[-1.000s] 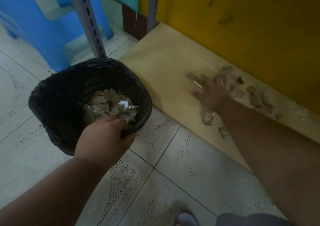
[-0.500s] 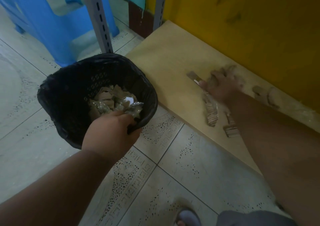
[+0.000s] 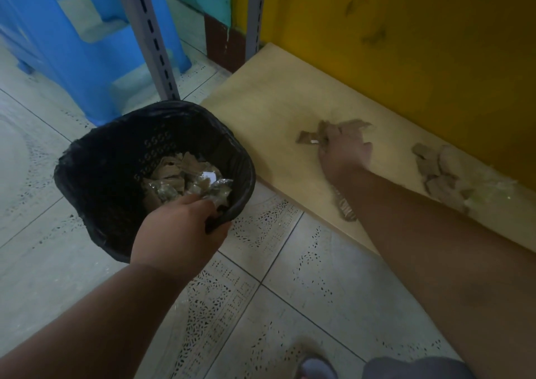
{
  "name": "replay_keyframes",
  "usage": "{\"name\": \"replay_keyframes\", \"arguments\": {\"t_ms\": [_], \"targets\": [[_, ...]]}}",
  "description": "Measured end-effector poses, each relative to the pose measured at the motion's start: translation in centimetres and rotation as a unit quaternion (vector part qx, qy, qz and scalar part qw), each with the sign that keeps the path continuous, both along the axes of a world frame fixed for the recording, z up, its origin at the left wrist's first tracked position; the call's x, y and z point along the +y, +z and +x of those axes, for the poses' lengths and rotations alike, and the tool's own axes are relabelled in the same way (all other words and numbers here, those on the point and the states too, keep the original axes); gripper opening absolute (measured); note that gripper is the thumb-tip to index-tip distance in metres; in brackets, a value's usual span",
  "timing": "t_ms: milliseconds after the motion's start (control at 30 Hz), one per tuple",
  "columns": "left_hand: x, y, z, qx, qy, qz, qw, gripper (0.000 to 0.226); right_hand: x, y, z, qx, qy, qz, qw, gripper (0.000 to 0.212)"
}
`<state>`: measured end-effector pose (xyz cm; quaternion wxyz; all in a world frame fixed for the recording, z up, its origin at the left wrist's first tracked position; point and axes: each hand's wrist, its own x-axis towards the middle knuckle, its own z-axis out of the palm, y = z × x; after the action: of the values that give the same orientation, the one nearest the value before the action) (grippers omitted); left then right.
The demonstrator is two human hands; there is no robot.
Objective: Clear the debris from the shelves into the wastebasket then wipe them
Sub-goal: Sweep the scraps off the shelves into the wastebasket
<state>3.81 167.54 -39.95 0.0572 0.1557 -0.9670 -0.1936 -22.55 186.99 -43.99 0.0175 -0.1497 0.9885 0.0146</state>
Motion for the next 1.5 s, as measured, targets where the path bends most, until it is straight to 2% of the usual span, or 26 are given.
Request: {"name": "replay_keyframes", "arguments": {"t_ms": [133,233,367,500,633,733,833,933,1000,1100,1300,1400,1500], "targets": [[-0.1,-0.1,0.1,-0.002,-0.001,-0.005,1.000,0.020,0.3,-0.3,0.1,0.036,0.024,-0.021,0.999,0.042],[-0.1,-0.2,0.1,-0.001,0.000,-0.008,1.000,0.020,1.0,-0.3,-0.4,0.036,0.042,-0.051,0.997,0.047],[0.0,-0.1,0.1,-0.004,-0.006,-0.015,1.000,0.020,2.0,0.2,-1.2,0.022,0.027,-0.154,0.988,0.055],[0.0,-0.1,0.1,-0.008,-0.001,-0.021,1.000,0.021,2.0,1.0,-0.9,0.025,0.055,-0.218,0.974,0.028],[0.0,0.1,0.1,-0.011,-0.003,-0.020,1.000,0.019,1.5,1.4,0.0,0.034,0.096,-0.214,0.971,0.056],[0.1,0.2,0.1,-0.007,-0.002,-0.019,1.000,0.018,1.3,1.4,0.1,0.051,0.100,-0.152,0.982,0.081],[0.0,0.1,0.1,-0.004,-0.004,-0.018,1.000,0.019,1.1,1.5,-0.2,0.043,0.046,-0.104,0.993,0.103],[0.0,0.0,0.0,-0.005,-0.005,-0.025,1.000,0.019,0.0,1.0,-0.8,-0.034,-0.052,-0.086,0.994,0.115],[0.0,0.0,0.0,-0.008,-0.005,-0.028,1.000,0.018,-1.1,0.5,-1.3,-0.087,-0.075,-0.055,0.992,0.119],[0.0,0.0,0.0,-0.010,-0.007,-0.030,0.999,0.017,-2.5,-0.1,-1.9,-0.116,-0.059,-0.035,0.991,0.107],[0.0,-0.3,0.0,-0.001,-0.007,-0.033,0.999,0.021,-2.7,-1.0,-1.3,0.034,0.008,-0.024,0.999,0.063],[0.0,-0.4,0.0,0.007,-0.003,-0.028,1.000,0.021,-2.4,-1.0,-1.3,0.054,0.073,-0.079,0.993,0.048],[0.1,-0.4,-0.1,0.008,-0.007,-0.026,1.000,0.020,-1.7,-0.5,-1.3,0.032,0.074,-0.167,0.983,0.049]]}}
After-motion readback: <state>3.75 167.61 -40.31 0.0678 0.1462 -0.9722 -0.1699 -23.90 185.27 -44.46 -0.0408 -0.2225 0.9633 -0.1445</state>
